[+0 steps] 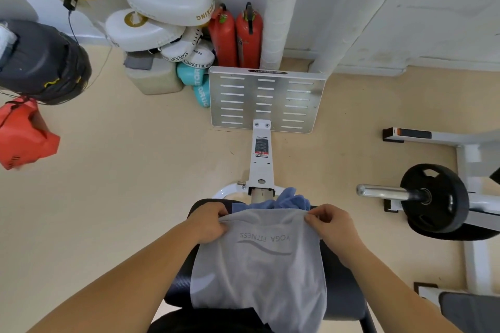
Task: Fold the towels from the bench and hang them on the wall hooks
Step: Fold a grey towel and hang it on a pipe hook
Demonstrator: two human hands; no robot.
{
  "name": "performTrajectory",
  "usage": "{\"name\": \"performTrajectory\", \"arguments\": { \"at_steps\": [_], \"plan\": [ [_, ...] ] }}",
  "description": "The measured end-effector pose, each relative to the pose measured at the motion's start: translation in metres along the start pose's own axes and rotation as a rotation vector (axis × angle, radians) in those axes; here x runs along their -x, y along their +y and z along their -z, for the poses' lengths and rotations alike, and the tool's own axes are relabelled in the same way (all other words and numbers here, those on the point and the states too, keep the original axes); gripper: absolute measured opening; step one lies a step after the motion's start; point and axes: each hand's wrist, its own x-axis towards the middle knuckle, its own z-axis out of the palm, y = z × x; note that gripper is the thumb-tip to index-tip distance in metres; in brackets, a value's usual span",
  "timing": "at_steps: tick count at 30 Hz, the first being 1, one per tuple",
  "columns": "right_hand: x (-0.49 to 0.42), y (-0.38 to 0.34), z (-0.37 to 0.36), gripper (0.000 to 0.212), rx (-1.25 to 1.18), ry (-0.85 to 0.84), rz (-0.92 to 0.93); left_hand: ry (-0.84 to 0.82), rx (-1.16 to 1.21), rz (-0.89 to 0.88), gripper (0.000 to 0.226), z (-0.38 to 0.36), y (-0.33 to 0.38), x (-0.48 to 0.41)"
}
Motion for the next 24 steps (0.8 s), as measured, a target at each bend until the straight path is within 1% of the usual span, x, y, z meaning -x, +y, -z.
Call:
{"name": "performTrajectory", "arguments": {
  "at_steps": [4,7,9,11,13,14,17,19,21,23,24],
  "plan": [
    [0.019,-0.001,0.010,0.004,-0.127,0.055,0.028,0.089,0.168,-0.050,0.007,0.010,-0.004,0.019],
    [0.037,-0.002,0.022,0.007,-0.184,0.068,0.060,0.158,0.332,-0.065,0.011,0.018,-0.005,0.045],
    [0.052,-0.001,0.029,0.008,-0.202,0.067,0.080,0.195,0.427,-0.090,0.021,0.022,-0.003,0.065],
    [0.066,0.000,0.037,0.009,-0.229,0.058,0.112,0.231,0.480,-0.142,0.032,0.025,0.001,0.087],
    [0.083,0.002,0.045,0.009,-0.264,0.041,0.150,0.260,0.500,-0.185,0.037,0.025,0.007,0.112],
    [0.093,0.003,0.049,0.012,-0.287,0.031,0.171,0.276,0.505,-0.202,0.038,0.024,0.010,0.126],
    [0.125,0.009,0.064,0.031,-0.316,-0.017,0.241,0.333,0.499,-0.239,0.034,0.018,0.019,0.171],
    [0.150,0.018,0.076,0.036,-0.272,-0.066,0.285,0.369,0.477,-0.243,0.028,0.011,0.024,0.203],
    [0.173,0.028,0.088,0.026,-0.145,-0.103,0.326,0.424,0.438,-0.238,0.021,0.002,0.025,0.233],
    [0.194,0.037,0.099,0.013,0.019,-0.108,0.375,0.479,0.388,-0.242,0.019,-0.009,0.027,0.260],
    [0.203,0.041,0.104,0.010,0.079,-0.099,0.400,0.501,0.366,-0.248,0.018,-0.014,0.029,0.274]
  ]
}}
